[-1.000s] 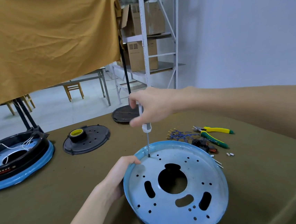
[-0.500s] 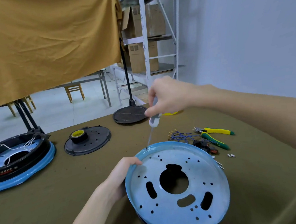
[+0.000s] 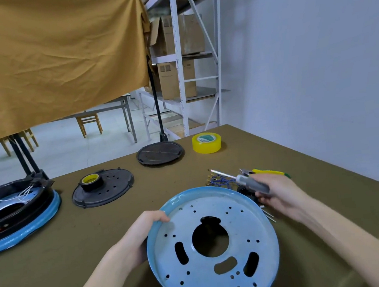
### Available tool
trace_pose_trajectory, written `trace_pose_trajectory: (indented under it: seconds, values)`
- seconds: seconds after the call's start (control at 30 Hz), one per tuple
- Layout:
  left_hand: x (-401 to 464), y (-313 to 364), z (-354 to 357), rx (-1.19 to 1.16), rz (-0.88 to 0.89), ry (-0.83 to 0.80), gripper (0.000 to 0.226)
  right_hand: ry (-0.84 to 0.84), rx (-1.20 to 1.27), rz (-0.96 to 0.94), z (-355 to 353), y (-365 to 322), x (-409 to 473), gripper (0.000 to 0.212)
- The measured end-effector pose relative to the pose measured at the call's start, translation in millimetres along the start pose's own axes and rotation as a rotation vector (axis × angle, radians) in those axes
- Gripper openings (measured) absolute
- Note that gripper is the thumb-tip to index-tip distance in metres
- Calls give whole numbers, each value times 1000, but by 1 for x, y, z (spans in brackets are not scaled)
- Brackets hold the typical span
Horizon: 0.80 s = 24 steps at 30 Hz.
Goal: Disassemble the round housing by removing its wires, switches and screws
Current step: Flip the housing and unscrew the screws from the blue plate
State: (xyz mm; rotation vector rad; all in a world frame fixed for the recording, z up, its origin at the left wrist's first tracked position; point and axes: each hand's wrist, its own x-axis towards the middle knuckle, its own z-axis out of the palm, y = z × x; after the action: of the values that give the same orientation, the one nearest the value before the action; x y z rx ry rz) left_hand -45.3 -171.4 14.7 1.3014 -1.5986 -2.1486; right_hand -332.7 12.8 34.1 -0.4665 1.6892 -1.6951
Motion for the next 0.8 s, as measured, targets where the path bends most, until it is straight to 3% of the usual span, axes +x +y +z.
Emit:
trace_pose_trajectory:
  seconds: [0.1, 0.2, 0.3, 0.43, 0.57, 0.67, 0.73, 0.8]
  values:
    - [9, 8, 5, 219, 21, 42, 20, -5, -44, -30, 2, 23, -4, 21]
    - [28, 19, 7, 463, 54, 86, 4, -25, -360, -272, 4, 33, -6, 21]
    - [30, 28, 10, 659, -54, 172, 12, -102, -677, -491, 8, 37, -3, 26]
    - [20, 24, 7, 705, -142, 99, 47, -256, -814, -510, 12, 43, 6, 28]
    - [22, 25, 10, 637, -97, 206, 27, -230, -674, -482, 17, 49, 11, 22]
    - [17, 27, 12, 794, -91, 228, 38, -273, -885, -660, 13, 56, 14, 44]
    - [19, 26, 12, 902, -90, 162, 39, -329, -912, -640, 14, 51, 13, 37]
    - [13, 28, 14, 931, -91, 174, 24, -375, -961, -615, 16, 47, 12, 33]
